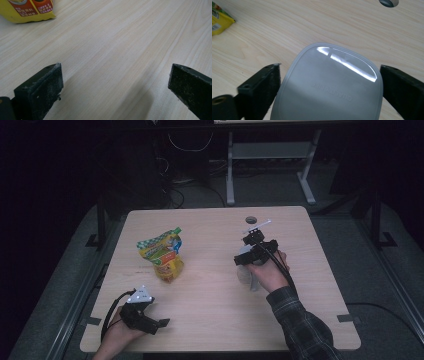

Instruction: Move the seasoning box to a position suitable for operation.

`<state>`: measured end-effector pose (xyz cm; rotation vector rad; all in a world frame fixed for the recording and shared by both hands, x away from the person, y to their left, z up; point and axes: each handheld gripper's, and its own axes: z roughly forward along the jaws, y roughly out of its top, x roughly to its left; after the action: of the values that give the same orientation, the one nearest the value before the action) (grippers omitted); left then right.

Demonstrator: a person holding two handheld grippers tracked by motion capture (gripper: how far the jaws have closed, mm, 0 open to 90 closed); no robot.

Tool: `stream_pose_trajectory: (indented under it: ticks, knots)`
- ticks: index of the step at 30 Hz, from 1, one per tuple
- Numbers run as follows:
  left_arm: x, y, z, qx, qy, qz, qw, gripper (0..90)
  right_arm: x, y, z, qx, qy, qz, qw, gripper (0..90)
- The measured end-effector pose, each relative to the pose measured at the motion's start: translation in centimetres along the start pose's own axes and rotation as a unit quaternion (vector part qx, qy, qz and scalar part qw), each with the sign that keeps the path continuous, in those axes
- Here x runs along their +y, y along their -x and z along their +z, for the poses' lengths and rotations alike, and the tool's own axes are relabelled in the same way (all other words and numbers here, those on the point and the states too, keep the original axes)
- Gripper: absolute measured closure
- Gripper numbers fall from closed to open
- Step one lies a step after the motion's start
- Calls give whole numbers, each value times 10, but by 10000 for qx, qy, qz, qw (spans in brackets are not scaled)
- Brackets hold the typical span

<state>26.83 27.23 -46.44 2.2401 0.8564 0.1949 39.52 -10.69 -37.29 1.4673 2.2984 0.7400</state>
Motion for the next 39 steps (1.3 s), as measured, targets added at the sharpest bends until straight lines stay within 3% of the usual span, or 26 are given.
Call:
stream_pose_trajectory:
  ticks: [6, 18, 27, 30, 39]
  knots:
    - [0, 1, 0, -3, -4, 1, 10000, 0, -3, 2, 5, 82, -132, 66, 9999, 73]
    - [0, 0, 0, -6, -18, 19, 10000, 0, -2, -1, 4, 75, -189, -135, 9997, 89]
    - [0, 0, 0, -6, -17, 12, 10000, 0, -3, 0, 2, 333, -159, -662, 9971, 101]
    - [0, 0, 0, -9, -16, 10, 10000, 0, -3, 1, 2, 408, -155, -740, 9963, 103]
    - [0, 1, 1, -23, -23, -28, 10000, 0, -5, 2, 0, 620, -60, -1171, 9912, 115]
